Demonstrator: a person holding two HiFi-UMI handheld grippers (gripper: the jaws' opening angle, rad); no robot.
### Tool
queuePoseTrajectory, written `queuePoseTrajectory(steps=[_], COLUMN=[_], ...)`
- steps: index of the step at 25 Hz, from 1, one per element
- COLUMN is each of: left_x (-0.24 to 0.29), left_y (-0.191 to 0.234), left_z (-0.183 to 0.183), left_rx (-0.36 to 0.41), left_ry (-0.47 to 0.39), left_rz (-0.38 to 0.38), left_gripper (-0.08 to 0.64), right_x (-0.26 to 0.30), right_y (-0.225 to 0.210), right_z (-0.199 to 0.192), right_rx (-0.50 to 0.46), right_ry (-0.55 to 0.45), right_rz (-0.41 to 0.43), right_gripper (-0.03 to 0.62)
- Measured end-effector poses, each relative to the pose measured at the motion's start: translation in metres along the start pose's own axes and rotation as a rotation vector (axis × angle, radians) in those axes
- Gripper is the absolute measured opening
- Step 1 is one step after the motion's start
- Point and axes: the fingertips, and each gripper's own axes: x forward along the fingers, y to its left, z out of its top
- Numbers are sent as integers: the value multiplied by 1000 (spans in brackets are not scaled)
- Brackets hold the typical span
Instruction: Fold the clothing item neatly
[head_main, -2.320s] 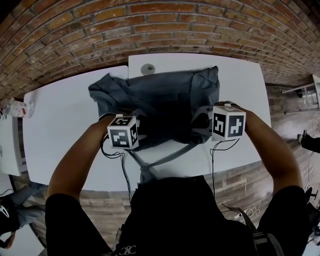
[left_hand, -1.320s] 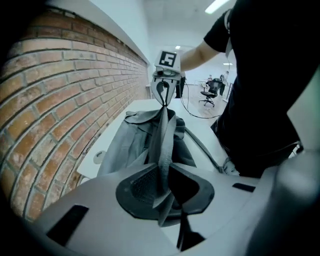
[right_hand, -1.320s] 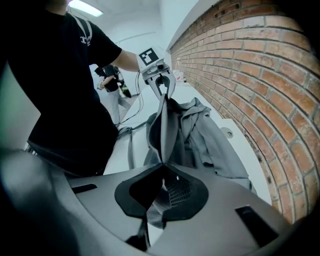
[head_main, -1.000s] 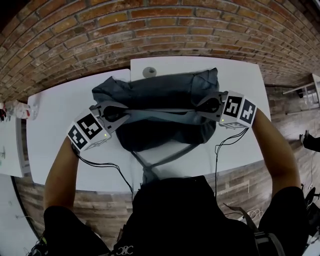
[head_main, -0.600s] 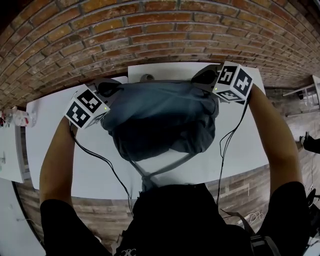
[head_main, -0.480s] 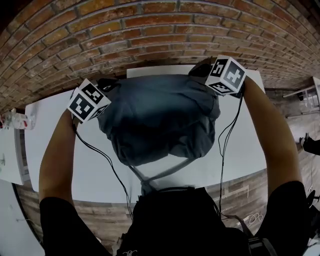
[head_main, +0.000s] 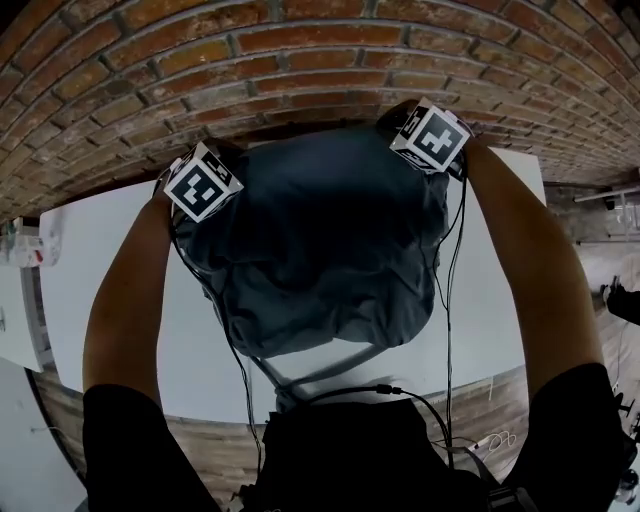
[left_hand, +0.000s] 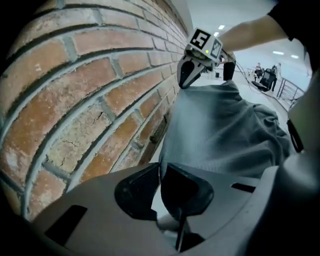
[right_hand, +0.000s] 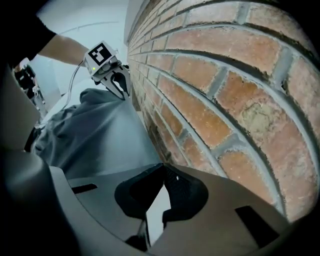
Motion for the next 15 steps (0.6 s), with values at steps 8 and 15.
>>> queuePoseTrajectory(steps=[8, 15], left_x=[-32, -83], left_y=[12, -48], left_z=[-57, -148], left_rx=[-218, -302], left_ry=[-58, 14], left_rz=[-22, -151], left_gripper=[192, 192], right_x=[-24, -93], right_y=[-25, 71], right_z=[-26, -106], right_rx=[197, 464], right_ry=[-122, -134], right_rz=[-58, 134], right_gripper=[98, 101])
